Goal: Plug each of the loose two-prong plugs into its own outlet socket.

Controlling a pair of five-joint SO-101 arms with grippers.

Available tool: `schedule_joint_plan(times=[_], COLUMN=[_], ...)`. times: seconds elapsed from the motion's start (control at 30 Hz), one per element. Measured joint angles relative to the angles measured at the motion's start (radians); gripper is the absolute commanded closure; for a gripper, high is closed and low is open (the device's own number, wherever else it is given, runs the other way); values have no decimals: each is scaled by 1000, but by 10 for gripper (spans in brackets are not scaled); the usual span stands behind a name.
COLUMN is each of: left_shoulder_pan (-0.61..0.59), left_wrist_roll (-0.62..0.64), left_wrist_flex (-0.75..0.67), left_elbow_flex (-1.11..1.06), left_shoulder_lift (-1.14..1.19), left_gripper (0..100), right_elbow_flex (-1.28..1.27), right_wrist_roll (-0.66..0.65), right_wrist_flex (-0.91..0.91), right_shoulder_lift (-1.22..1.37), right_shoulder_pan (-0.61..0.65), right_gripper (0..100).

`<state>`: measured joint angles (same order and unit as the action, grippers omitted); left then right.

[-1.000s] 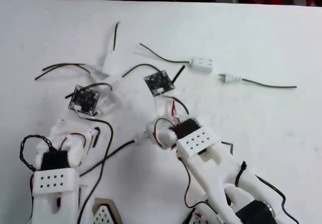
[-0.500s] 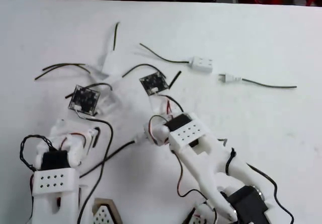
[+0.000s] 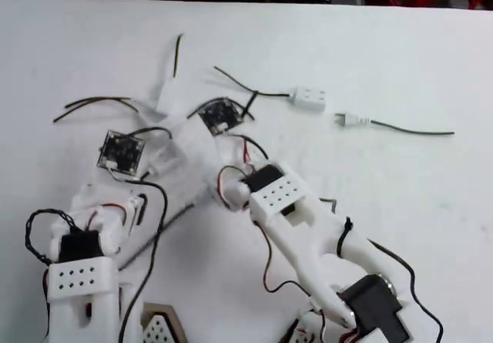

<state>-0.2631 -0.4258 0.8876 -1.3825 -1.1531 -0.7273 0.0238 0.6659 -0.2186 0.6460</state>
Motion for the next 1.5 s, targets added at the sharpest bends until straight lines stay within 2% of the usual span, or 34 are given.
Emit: schedule_joint_plan(times=[0.17, 0.27, 0.43, 0.67, 0.8, 0.97, 1.13, 1.3, 1.5], left_shoulder_pan=[-6, -6, -6, -6, -6, -6, -6, -6, -6], left_wrist_roll=[0, 0, 0, 0, 0, 0, 0, 0, 0], left_wrist_flex=[0, 0, 0, 0, 0, 0, 0, 0, 0], left_elbow_flex=[0, 0, 0, 0, 0, 0, 0, 0, 0], left_shoulder_lift=[0, 0, 0, 0, 0, 0, 0, 0, 0], left_gripper=[793, 793, 793, 793, 793, 793, 793, 793, 793], right_elbow_flex=[58, 112, 206, 313, 333, 333, 333, 376, 548], right_wrist_roll=[-77, -104, -107, -103, -103, -92, 55, 290, 543], right_wrist_flex=[-155, -160, -57, 169, 316, 394, 396, 365, 354], right_shoulder_lift=[0, 44, 190, 147, 8, -72, -55, 100, 350], right_shoulder_pan=[3, 9, 6, -20, -120, -325, -493, -574, -651], right_gripper=[976, 892, 710, 697, 697, 697, 697, 697, 697])
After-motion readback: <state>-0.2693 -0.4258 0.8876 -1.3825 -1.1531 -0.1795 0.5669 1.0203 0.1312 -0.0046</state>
